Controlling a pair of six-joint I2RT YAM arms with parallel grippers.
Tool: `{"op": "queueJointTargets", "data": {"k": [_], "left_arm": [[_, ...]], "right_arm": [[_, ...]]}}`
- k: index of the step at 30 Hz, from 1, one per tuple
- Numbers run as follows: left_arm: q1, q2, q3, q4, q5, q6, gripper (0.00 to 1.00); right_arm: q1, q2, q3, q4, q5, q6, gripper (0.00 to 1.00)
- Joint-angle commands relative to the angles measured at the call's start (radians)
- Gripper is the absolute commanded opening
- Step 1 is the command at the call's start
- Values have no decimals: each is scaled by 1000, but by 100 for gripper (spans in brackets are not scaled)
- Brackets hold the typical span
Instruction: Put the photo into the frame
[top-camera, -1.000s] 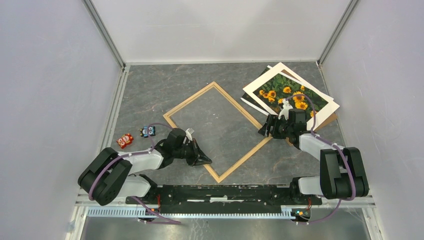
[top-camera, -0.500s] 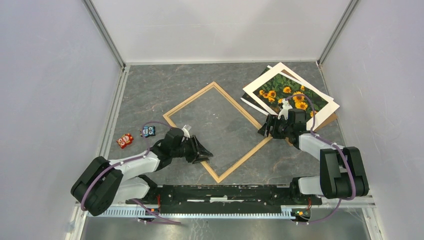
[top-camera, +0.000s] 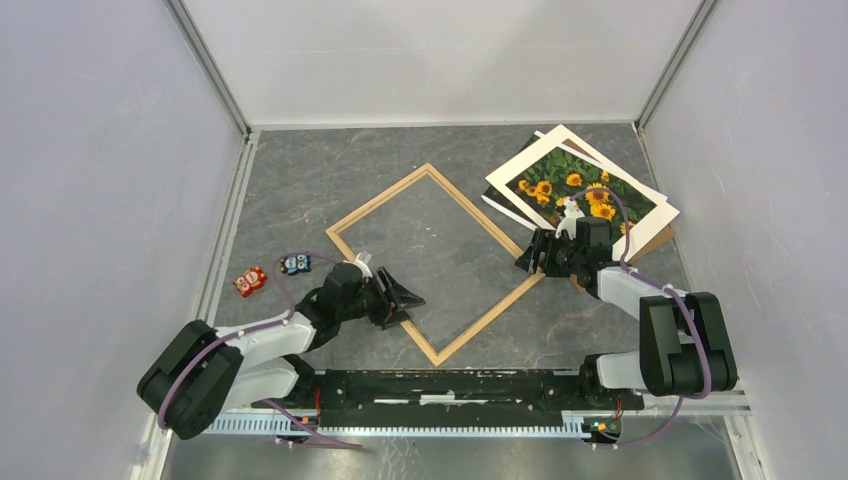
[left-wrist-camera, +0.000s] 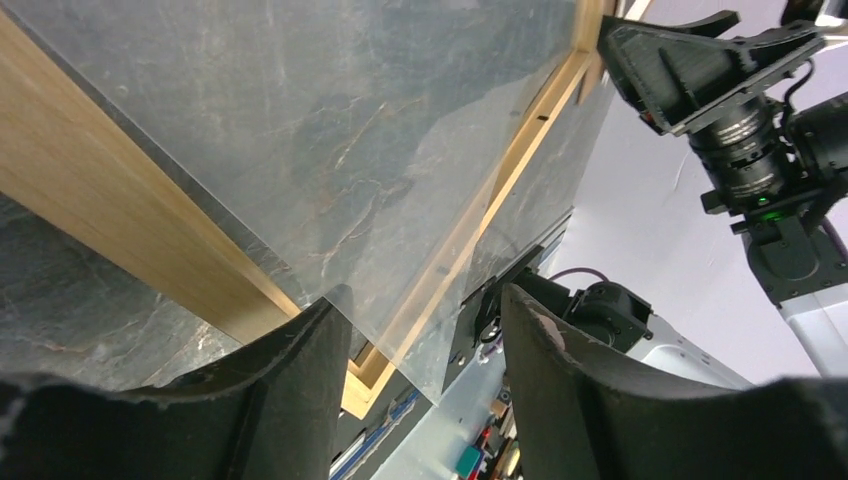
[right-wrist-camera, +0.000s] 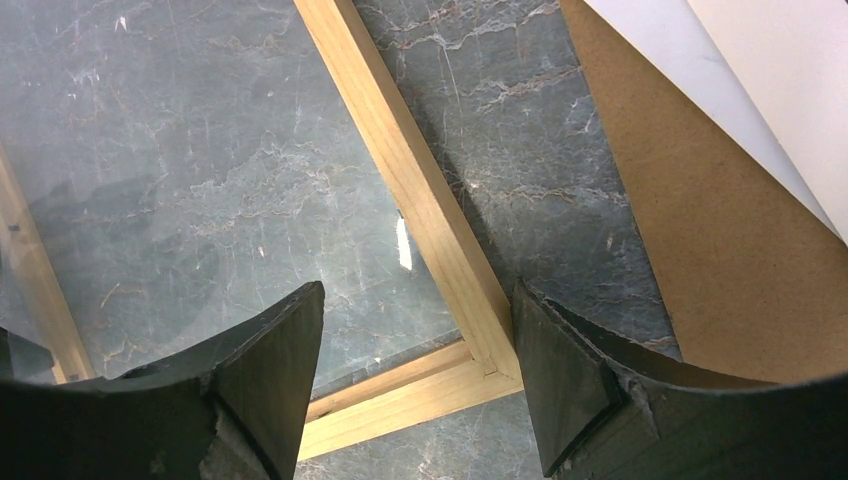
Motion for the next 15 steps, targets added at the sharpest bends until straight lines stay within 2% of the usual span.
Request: {"op": "queueJointTargets", "data": {"k": [1, 4, 8, 15], "left_arm": [[-1, -76, 10, -21, -67, 10, 65], [-2, -63, 32, 8, -67, 6, 64], [-1, -19, 56, 8, -95, -17, 58], [-3, 1, 5, 64, -157, -100, 53]], "right_arm": [[11, 16, -38, -39, 3, -16, 75], [12, 10, -45, -35, 4, -15, 75], [11, -8, -56, -31, 3, -10, 75], [11, -2, -64, -26, 15, -14, 75]]}}
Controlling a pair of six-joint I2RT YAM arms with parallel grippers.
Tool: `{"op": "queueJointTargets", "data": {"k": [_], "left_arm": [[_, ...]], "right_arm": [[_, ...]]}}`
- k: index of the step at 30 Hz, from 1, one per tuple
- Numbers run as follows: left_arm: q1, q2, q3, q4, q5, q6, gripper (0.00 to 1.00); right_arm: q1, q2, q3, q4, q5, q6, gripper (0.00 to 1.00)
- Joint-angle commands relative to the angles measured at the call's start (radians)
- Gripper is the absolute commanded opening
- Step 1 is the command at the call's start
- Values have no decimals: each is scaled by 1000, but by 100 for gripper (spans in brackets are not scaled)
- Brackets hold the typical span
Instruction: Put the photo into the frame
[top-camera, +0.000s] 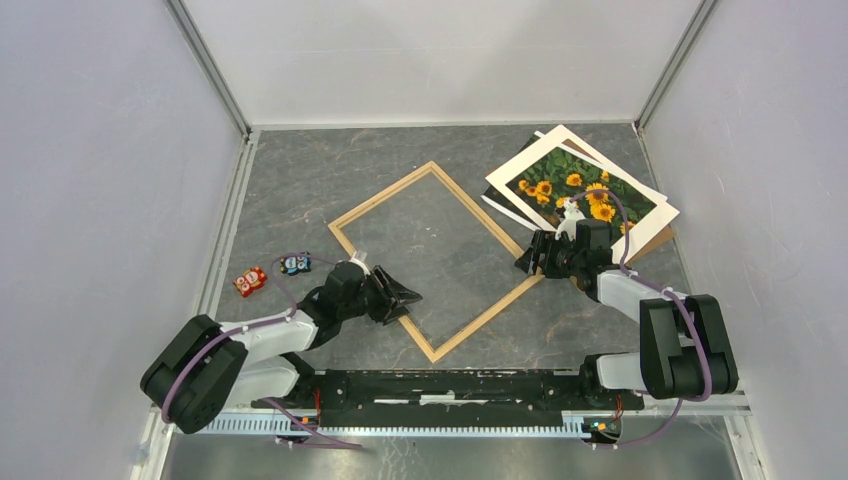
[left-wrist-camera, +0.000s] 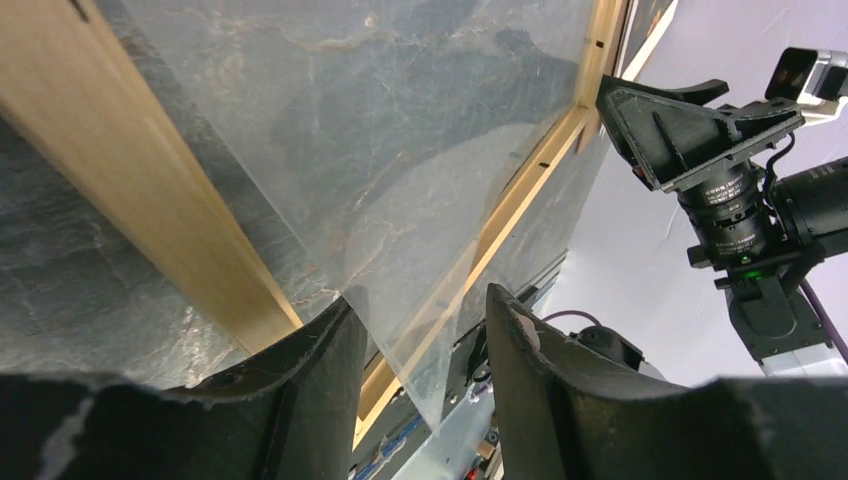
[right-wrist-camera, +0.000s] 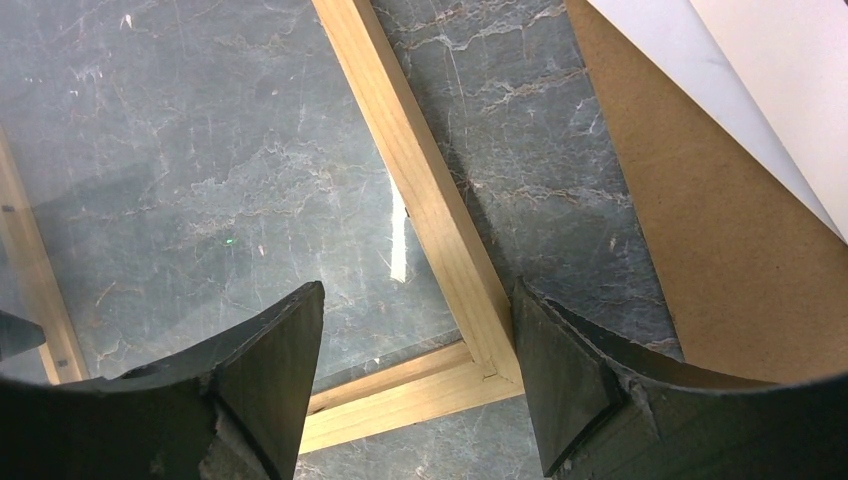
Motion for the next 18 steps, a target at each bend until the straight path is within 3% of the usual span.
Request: {"op": "queueJointTargets", "data": {"k": [1, 13, 18], "left_arm": [[-3, -7, -5, 53, -67, -58, 52], [-12, 64, 85, -85, 25, 74, 43], [-18, 45, 88, -163, 52, 121, 45]], "right_arm": [[6, 14, -37, -63, 14, -7, 75], [7, 29, -40, -52, 0, -1, 75], [6, 20, -36, -61, 9, -10, 75]]}}
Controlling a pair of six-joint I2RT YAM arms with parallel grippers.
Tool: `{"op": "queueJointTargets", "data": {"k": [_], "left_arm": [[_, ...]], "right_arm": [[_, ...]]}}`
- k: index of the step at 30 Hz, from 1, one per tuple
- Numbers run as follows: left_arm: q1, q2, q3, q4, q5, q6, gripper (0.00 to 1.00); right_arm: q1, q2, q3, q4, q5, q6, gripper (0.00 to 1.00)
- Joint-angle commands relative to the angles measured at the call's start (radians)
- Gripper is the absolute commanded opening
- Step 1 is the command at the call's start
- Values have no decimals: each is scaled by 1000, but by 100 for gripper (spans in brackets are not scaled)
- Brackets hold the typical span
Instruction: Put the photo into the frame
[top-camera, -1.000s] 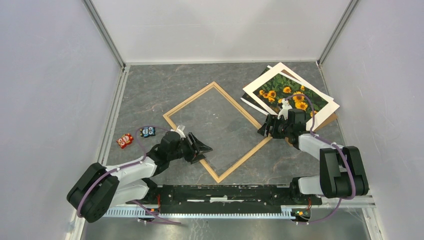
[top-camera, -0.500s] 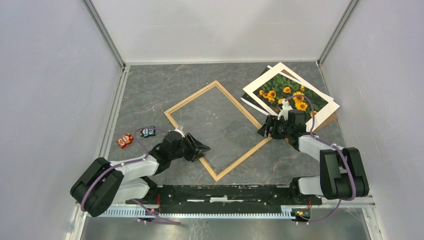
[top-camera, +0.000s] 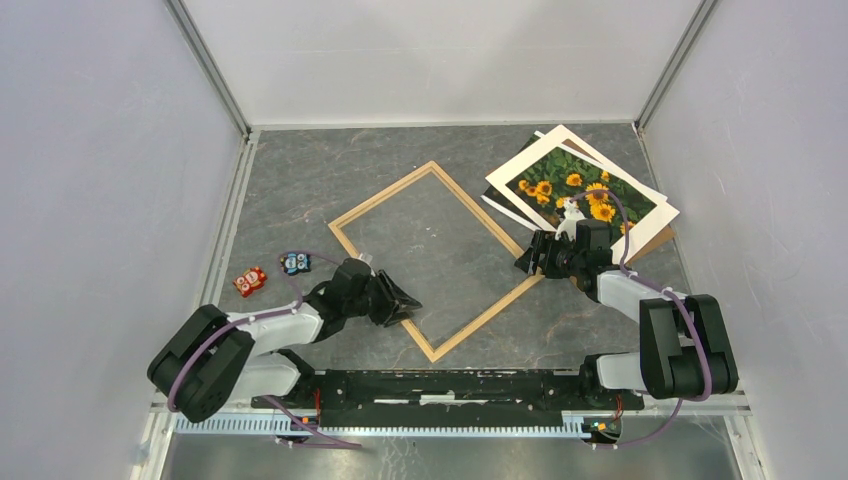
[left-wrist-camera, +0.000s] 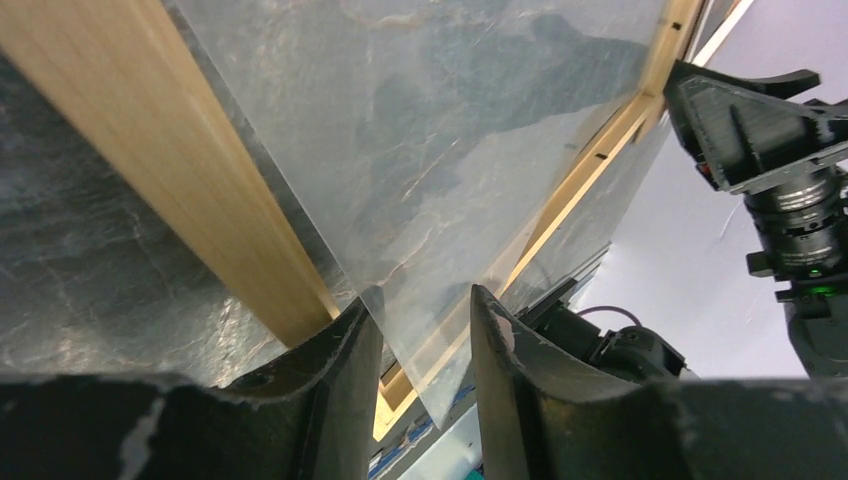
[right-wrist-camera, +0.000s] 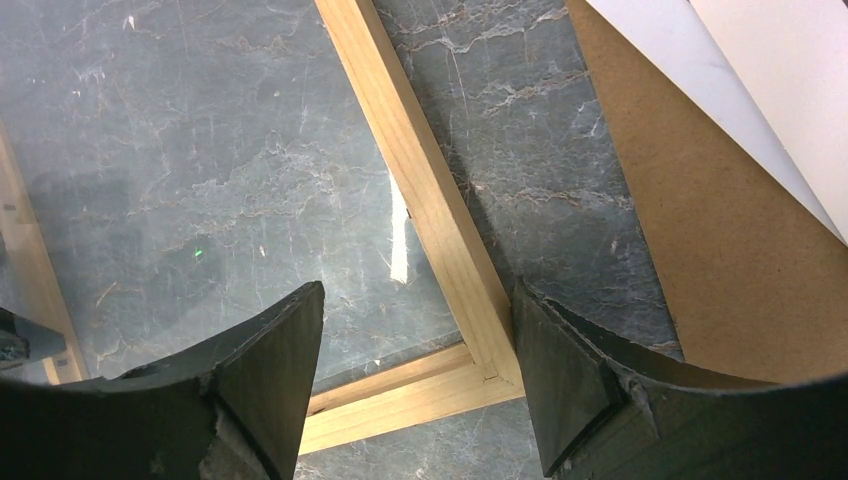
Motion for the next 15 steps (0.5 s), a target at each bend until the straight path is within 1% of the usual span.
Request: {"op": "queueJointTargets", "data": {"k": [1, 3, 6, 8, 9, 11, 15], "left_arm": [[-8, -31, 52, -108, 38, 108, 48], [-9, -66, 84, -211, 30, 152, 57], [-10, -122, 135, -398, 8, 215, 76], [-9, -157, 163, -497, 5, 245, 84], [-9, -176, 166, -521, 17, 255, 88], [-9, -205, 173, -566, 46, 268, 90], [-8, -278, 244, -743, 42, 342, 93]], "right_arm": [[7, 19, -27, -79, 14, -11, 75], [7, 20, -21, -83, 17, -12, 75], [7, 16, -16, -86, 23, -13, 75], [6, 16, -12, -91, 29, -15, 75], [6, 16, -9, -95, 34, -17, 75], [8, 14, -9, -96, 40, -19, 75], [8, 5, -3, -113, 61, -27, 75]]}}
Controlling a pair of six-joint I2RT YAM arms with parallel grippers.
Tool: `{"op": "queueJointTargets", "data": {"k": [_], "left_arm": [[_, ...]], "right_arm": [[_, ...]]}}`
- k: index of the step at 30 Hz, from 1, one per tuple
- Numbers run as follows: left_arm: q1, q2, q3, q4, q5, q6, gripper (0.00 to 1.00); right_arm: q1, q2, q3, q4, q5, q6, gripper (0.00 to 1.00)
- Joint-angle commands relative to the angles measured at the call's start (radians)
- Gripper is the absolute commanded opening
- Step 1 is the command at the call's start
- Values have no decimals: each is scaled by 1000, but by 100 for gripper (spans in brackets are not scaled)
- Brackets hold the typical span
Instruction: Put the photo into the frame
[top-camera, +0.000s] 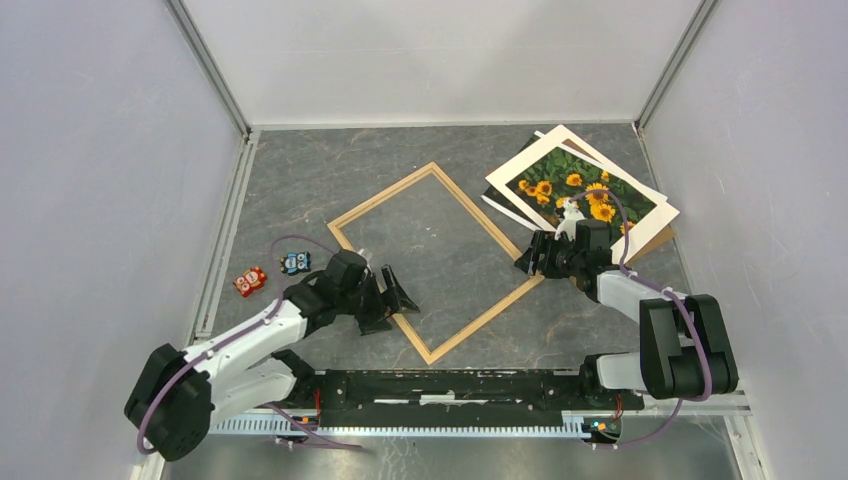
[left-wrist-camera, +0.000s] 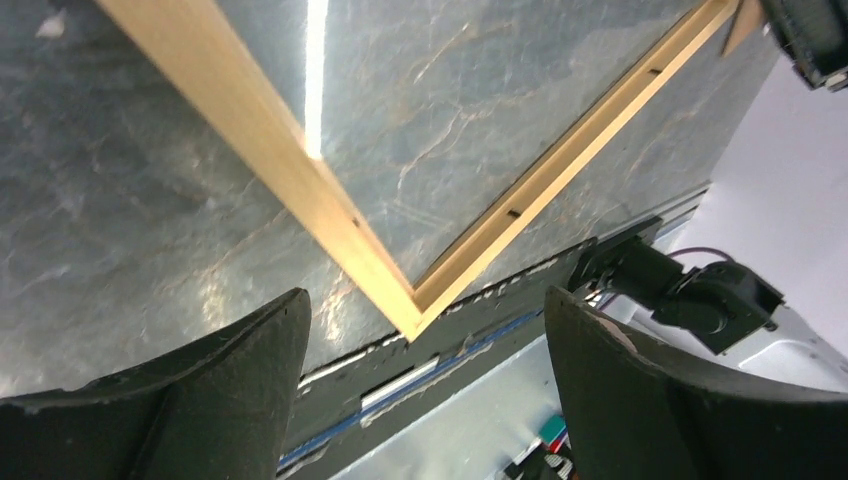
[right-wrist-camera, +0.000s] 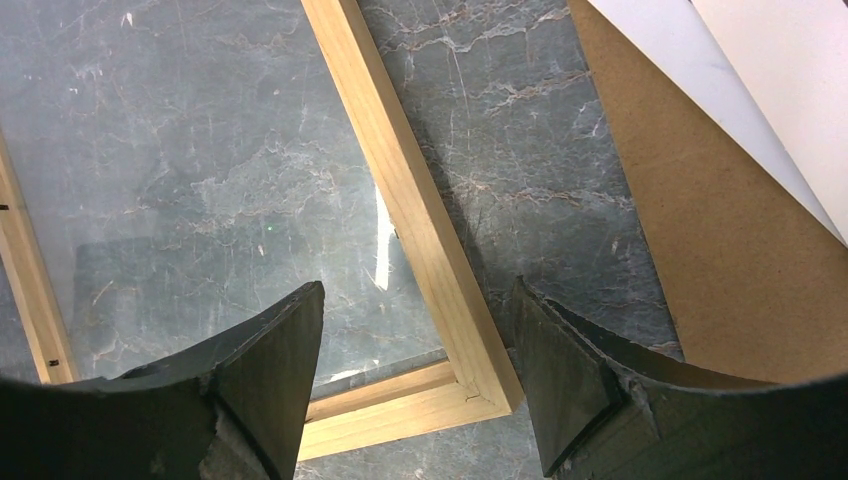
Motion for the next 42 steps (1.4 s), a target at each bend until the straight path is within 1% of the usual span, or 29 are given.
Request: {"op": "queueJointTargets", "data": {"k": [1, 2, 4, 6, 8, 10, 11, 15, 18, 20, 22, 26, 29, 31, 32, 33, 36, 42], "left_arm": [[-3, -98, 105, -259, 3, 153, 95], [-2, -118, 142, -305, -27, 182, 99], [8, -120, 238, -381, -112, 252, 100], [28, -53, 367, -449, -222, 322, 100], [60, 34, 501, -458, -346, 349, 100], [87, 119, 601, -417, -462, 348, 100], [114, 160, 645, -387, -498, 337, 100], [206, 354, 746, -168, -547, 319, 100], [314, 529, 849, -53, -467, 284, 100], [367, 661, 942, -27, -447, 299, 100], [401, 794, 1050, -19, -387, 344, 100], [434, 999, 1224, -65, -323, 454, 100], [450, 1105, 1326, -149, -341, 517, 100], [460, 1159, 1370, -196, -312, 537, 100], [460, 1173, 1381, -210, -286, 544, 100], [460, 1182, 1378, -228, -271, 546, 100], [463, 1166, 1309, -225, -244, 516, 100], [477, 1126, 1199, -283, -239, 469, 100]], "right_arm": [[10, 0, -3, -116, 61, -24, 75], [13, -7, -2, -123, 72, -25, 75], [24, -22, 4, -142, 107, -27, 75], [37, -39, 15, -208, 162, -16, 76], [42, -57, 27, -272, 233, 16, 77], [44, -81, 32, -317, 267, 43, 80], [44, -97, 33, -334, 272, 52, 82], [46, -180, 14, -371, 280, 69, 85], [59, -201, -23, -345, 193, 82, 85], [71, -207, -55, -305, 138, 110, 85], [83, -207, -74, -271, 108, 129, 85], [94, -201, -90, -218, 80, 164, 85], [101, -173, -109, -177, 65, 197, 85], [105, -153, -119, -155, 73, 210, 85], [105, -143, -125, -151, 74, 220, 85], [106, -133, -130, -112, 68, 226, 85], [113, -80, -114, -80, 55, 234, 84], [115, -1, -15, -106, 100, 183, 85]]}}
